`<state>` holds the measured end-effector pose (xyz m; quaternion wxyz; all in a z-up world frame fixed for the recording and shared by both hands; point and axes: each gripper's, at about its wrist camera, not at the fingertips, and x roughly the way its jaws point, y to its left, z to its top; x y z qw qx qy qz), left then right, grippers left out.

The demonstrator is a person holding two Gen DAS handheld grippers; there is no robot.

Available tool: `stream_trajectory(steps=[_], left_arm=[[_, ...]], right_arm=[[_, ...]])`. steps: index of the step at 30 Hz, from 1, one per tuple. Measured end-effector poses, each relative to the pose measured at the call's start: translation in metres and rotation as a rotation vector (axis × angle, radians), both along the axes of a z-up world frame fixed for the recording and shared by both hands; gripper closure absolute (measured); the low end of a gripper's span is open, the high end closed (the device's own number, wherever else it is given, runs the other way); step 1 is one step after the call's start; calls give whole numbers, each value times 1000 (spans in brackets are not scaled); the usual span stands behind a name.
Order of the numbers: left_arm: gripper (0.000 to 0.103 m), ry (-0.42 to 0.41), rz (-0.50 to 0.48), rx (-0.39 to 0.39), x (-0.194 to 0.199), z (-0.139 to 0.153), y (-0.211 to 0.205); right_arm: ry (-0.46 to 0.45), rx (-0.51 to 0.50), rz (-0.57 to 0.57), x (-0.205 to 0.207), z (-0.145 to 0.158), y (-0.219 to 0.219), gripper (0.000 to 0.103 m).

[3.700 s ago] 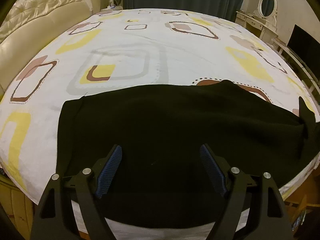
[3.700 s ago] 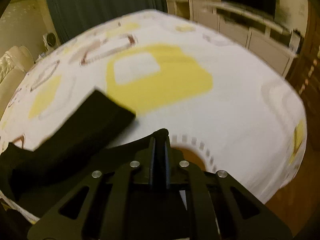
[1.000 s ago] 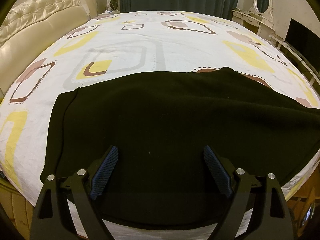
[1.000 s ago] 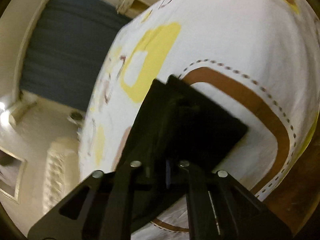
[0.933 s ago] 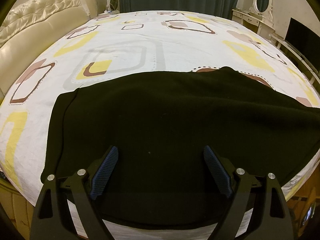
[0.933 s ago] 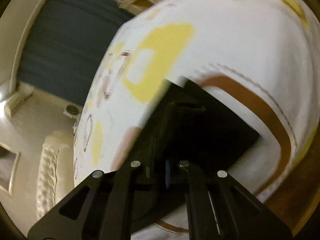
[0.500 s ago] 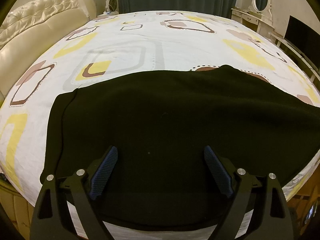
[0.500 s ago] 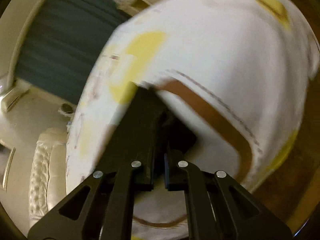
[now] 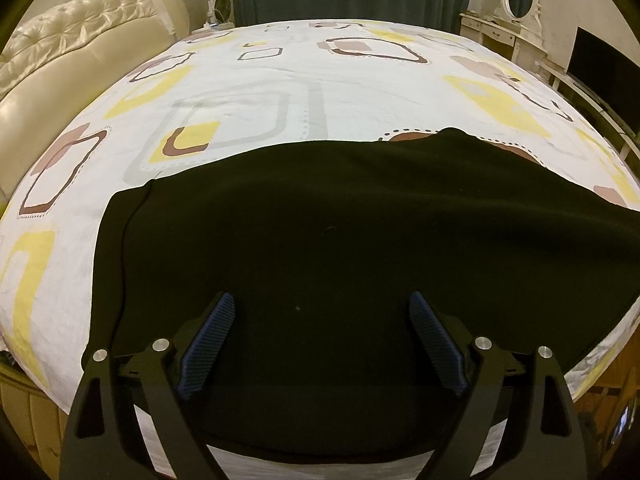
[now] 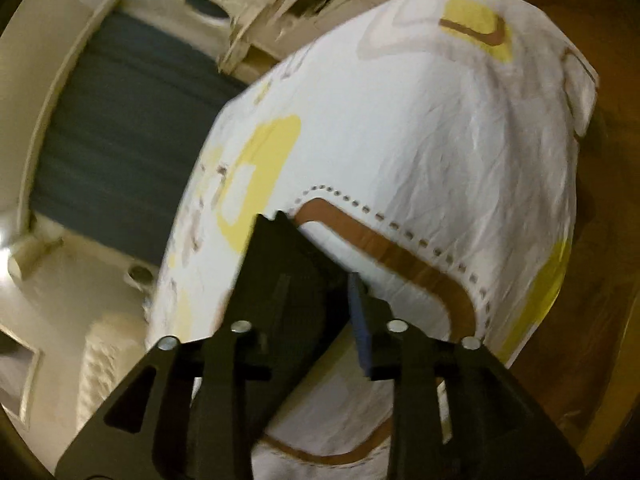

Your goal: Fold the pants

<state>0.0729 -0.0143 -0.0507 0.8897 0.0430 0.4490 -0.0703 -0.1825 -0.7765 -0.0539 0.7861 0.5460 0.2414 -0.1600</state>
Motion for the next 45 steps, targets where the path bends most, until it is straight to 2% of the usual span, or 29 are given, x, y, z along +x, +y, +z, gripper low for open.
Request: stream_trajectory(steps=[4,6,10,15,23,30,31,32,33,38,42,45], left_arm=[[15,0,-1,-7,0,1,1],[15,-1,-3,-7,-1,2,2],[15,3,2,-14,-7,7,3],[15,-5,-10,-50,-17,20,7],[15,-30,-41,-75,-19,31,1],[15,-39,-62,-77,-22,34,-6],[15,-40,-65,-77,-22,35,-7],[15,-41,-67,-74,-23,35,-8],[15,-43,-69,-72,-24,35,-9],[15,-49,-74,-67,-25,36,-11],[15,-55,-86,-38,-26,34,-15],[15,-52,-87,-9,-26,29,-17]], right_arm=[[-70,128,163,27,-4,63,72],[-78,220,288,54,-9,110,72],[-65,325,473,88,-19,187,72],[13,328,602,113,-28,248,72],[71,367,587,122,-41,277,72],[47,390,562,128,-53,290,69],[51,377,566,129,-53,294,70],[54,363,573,131,-51,298,78],[57,346,582,130,-48,299,95],[65,279,610,119,-30,302,97],[113,287,616,110,-45,301,97],[110,283,619,111,-51,301,97]])
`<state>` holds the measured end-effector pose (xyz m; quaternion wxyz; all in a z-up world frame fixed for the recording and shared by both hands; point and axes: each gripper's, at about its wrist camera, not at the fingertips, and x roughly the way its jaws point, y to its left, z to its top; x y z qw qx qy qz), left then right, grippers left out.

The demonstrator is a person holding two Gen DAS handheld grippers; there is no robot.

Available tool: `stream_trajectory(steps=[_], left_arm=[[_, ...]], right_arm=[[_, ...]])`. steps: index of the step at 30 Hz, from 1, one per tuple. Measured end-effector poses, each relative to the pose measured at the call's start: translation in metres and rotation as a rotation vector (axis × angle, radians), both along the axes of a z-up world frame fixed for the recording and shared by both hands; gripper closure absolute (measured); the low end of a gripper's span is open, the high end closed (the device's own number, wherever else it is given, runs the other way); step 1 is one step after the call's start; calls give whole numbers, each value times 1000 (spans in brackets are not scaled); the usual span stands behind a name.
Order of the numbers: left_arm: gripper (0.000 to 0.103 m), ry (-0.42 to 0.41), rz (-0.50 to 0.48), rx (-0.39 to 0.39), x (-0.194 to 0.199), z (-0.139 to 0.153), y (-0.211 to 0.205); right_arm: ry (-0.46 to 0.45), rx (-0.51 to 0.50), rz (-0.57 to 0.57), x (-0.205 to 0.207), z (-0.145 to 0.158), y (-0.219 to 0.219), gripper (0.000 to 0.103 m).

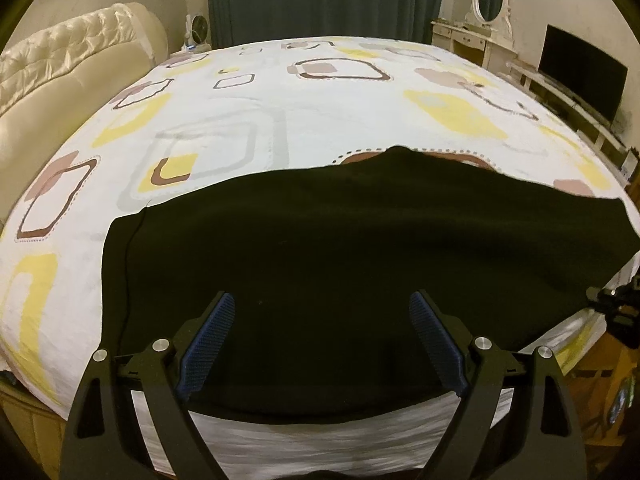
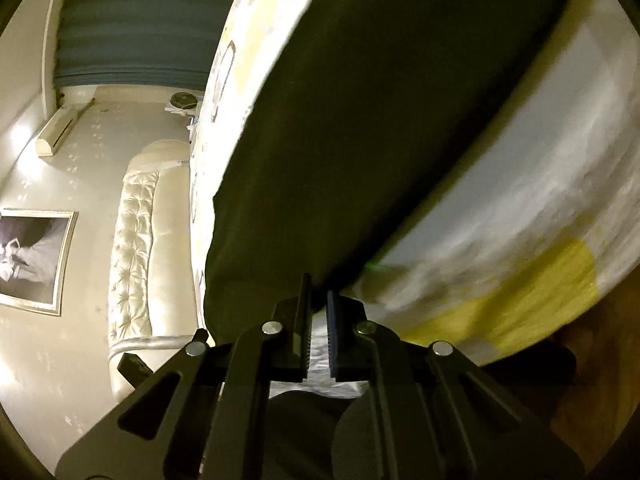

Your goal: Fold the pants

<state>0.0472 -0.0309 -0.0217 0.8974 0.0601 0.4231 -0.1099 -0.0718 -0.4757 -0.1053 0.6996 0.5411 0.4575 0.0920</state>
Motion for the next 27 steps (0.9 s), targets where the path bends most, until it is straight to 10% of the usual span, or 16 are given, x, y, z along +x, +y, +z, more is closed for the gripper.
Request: stream_trajectory(steps=[8,17,27], left_arm=[[15,27,34,19,6,-9,9],[13,74,42,-19,13,-25,31],[13,54,172,-96,17,-13,58]], right_arm=[[-32,30,60,-4,16,-12,84],[-253,-355,-158,-40,111,-185,51],[-50,-435,-361,-43,67,-342,48]])
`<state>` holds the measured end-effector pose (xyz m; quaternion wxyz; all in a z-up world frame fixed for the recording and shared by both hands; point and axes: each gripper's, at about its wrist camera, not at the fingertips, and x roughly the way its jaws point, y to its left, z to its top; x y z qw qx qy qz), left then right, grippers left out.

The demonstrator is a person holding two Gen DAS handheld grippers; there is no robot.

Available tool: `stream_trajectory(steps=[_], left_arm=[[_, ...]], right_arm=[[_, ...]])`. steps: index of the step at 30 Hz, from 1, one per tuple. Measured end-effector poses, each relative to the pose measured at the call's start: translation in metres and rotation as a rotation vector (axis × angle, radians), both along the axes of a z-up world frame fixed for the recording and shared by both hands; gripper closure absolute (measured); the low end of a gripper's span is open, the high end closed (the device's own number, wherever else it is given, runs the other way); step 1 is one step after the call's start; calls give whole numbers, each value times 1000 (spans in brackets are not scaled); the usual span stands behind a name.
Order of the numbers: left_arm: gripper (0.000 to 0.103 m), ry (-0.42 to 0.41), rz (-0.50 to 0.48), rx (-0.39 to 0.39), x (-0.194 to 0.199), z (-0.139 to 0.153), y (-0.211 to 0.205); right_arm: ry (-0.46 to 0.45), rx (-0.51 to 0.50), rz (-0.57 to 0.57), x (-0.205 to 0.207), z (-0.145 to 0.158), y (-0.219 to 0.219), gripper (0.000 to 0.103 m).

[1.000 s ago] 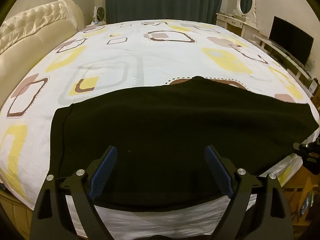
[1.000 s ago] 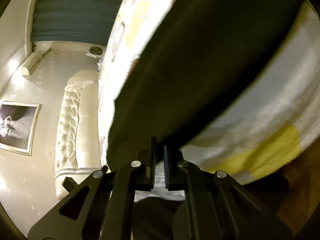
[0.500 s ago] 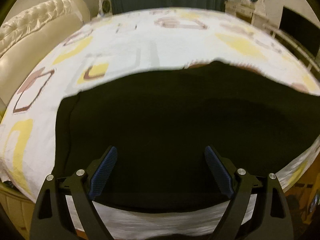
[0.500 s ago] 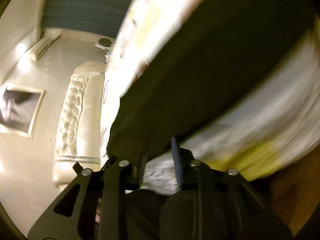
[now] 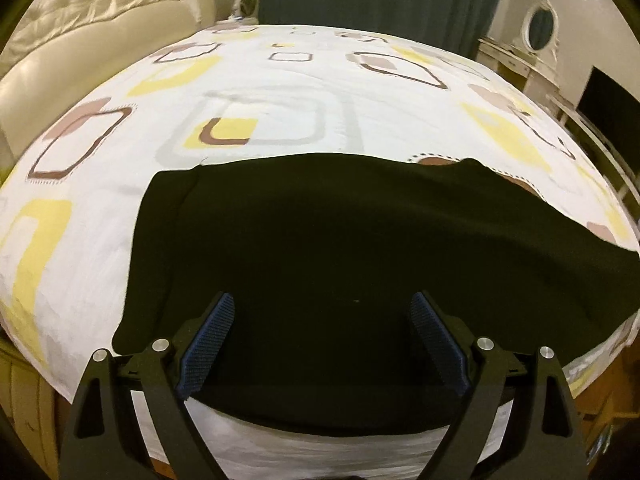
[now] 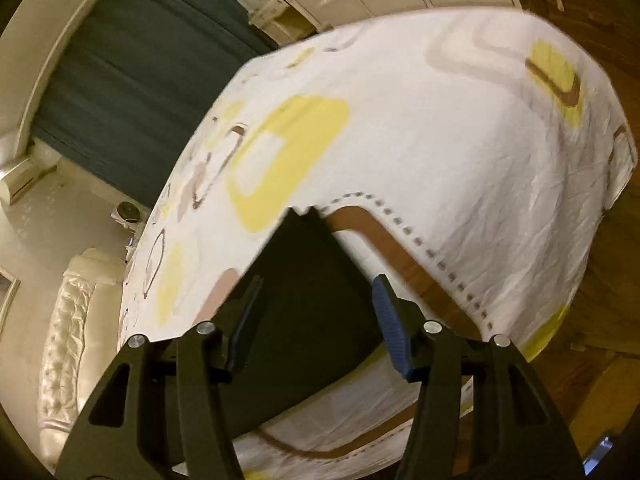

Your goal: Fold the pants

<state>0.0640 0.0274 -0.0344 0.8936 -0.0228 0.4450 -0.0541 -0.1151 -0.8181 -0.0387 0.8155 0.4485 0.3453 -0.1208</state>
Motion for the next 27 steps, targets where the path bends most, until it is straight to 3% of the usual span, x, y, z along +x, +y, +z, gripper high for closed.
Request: stream_trajectory(steps=[4,6,8,13,19,27], left_arm=[[13,3,8,18,-2,0,4],[13,6,11,25,-4,1,6],[13,8,14,31,-5,1,7],[13,9,18,33,-5,3,9],[13,-4,21,24,-6,12,11],[13,-29,25,-1,-17,30,17]], right_arm=[[63,-28,40,18,-25,2,48],[35,-13,50,21,-29,3,32],[39,-19,78,26,-29,10,29],[184,-180,227,46,-21,39,48],[255,-259,264,46,-10,52,88],[137,-141,227,30,30,51,92]])
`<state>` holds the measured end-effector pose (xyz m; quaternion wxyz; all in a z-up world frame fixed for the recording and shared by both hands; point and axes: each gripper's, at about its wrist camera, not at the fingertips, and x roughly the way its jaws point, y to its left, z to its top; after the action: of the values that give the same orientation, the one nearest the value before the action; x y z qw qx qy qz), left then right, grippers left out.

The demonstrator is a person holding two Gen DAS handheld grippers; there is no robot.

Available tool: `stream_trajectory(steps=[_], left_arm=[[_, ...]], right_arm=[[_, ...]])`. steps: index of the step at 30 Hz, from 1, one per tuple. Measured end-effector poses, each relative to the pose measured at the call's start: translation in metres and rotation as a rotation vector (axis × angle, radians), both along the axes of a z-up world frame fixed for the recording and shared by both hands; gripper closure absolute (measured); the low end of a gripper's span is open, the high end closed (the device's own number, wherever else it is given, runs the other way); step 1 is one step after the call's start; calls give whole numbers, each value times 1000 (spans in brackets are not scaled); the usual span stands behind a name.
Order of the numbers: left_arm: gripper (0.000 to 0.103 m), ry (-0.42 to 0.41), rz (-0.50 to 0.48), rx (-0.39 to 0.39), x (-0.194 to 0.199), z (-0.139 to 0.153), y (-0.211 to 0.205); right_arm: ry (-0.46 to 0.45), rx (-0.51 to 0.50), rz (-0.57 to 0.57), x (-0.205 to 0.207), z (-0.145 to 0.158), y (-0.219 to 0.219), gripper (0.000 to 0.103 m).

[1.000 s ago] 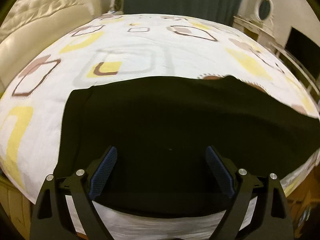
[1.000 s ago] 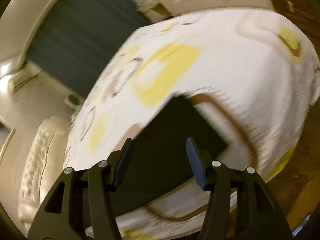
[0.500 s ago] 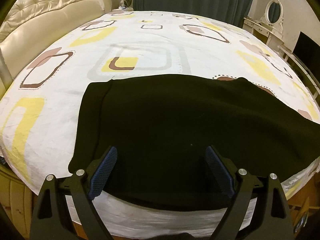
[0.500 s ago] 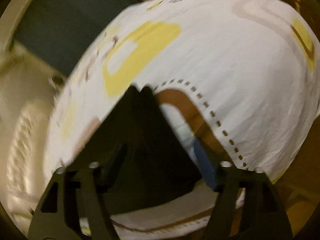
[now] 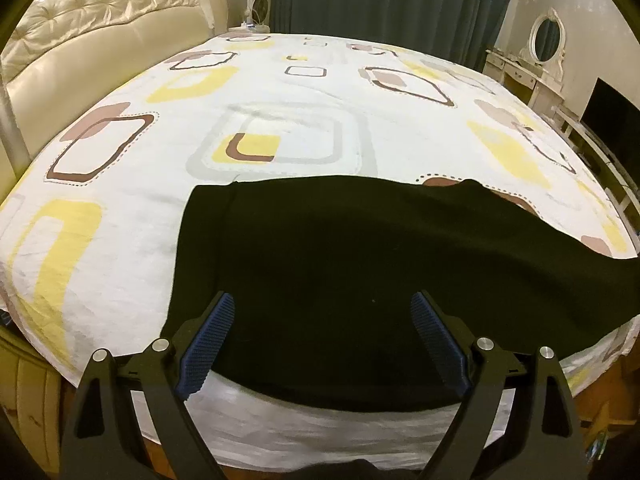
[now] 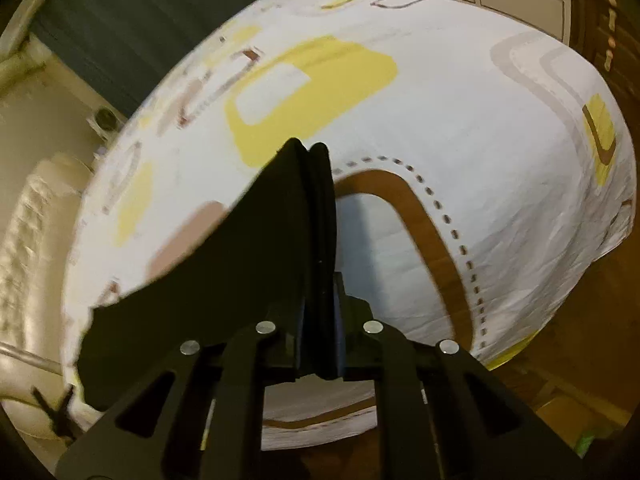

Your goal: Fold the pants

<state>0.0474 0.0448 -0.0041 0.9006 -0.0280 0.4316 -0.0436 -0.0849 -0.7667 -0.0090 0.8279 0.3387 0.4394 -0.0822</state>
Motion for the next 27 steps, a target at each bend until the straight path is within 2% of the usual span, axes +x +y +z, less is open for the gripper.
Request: stream_trajectory(steps=[8,13,16,21,24,27], left_arm=[[13,-35,-18,-23,-8,15,-1],[13,-33,-25,-40,-8,16,-5],[13,-44,-50,-9,-11,16,-12],[13,-49,-68,0,-12,15,-19],[13,-45,-70,-3,-12,14,-20],[13,-44,-69,-3,-12,14,-20]], right_arm=[[-183,119,53,-1,68,33,93],[-264,122,154,11,113,87,93],[-301,118,229,23,136,130,93],[-336,121,347,44,153,203,93],[-334,125,407,53,152,242,93],[-309,138,459,68,138,283,93]])
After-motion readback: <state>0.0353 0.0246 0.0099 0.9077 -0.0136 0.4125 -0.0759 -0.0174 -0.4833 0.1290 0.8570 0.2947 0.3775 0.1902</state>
